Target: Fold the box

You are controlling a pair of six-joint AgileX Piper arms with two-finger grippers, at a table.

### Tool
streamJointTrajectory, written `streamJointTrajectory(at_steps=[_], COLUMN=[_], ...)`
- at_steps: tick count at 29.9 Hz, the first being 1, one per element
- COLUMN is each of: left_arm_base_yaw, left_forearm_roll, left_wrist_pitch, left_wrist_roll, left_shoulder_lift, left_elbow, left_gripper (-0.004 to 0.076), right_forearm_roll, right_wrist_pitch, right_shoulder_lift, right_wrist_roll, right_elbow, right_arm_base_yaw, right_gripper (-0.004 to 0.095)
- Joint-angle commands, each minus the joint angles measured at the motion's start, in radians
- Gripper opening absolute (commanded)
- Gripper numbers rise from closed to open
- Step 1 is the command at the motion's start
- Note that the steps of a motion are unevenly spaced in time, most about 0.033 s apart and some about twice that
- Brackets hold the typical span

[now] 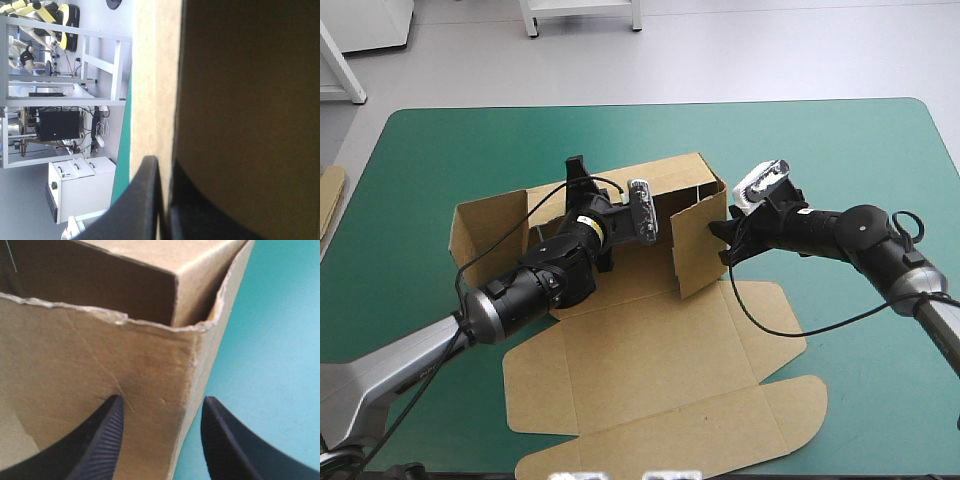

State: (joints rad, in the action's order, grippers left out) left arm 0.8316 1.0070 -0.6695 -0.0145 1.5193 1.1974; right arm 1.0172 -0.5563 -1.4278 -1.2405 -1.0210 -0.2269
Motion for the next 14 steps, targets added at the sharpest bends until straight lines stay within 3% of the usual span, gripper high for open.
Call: streamJointTrajectory(at_steps=[1, 8, 14], left_arm_base_yaw=[0.005, 0.005, 0.001], left_forearm_roll=[-0.023, -0.023, -0.023], left_wrist_pitch=[0.042, 0.042, 0.042], left_wrist_roll=[0.031, 0.031, 0.031], left_shoulder_lift=[-0.028, -0.024, -0.024], left_elbow=[0.015, 0.015, 0.015], left_gripper=[-0.0008, -0.0008, -0.0008], right_forearm_roll=[0.060, 0.092, 0.092], right_wrist_pitch=[0.015, 0.048, 0.028], right_shoulder_lift=[0.027, 0.018, 0.018], right_wrist_roll=[-0.014, -0.112, -0.107], right_elbow=[-0.027, -0.027, -0.027], right_arm_base_yaw=[0.001, 0.001, -0.014], right_gripper=[0.0478, 0.0479, 0.0503])
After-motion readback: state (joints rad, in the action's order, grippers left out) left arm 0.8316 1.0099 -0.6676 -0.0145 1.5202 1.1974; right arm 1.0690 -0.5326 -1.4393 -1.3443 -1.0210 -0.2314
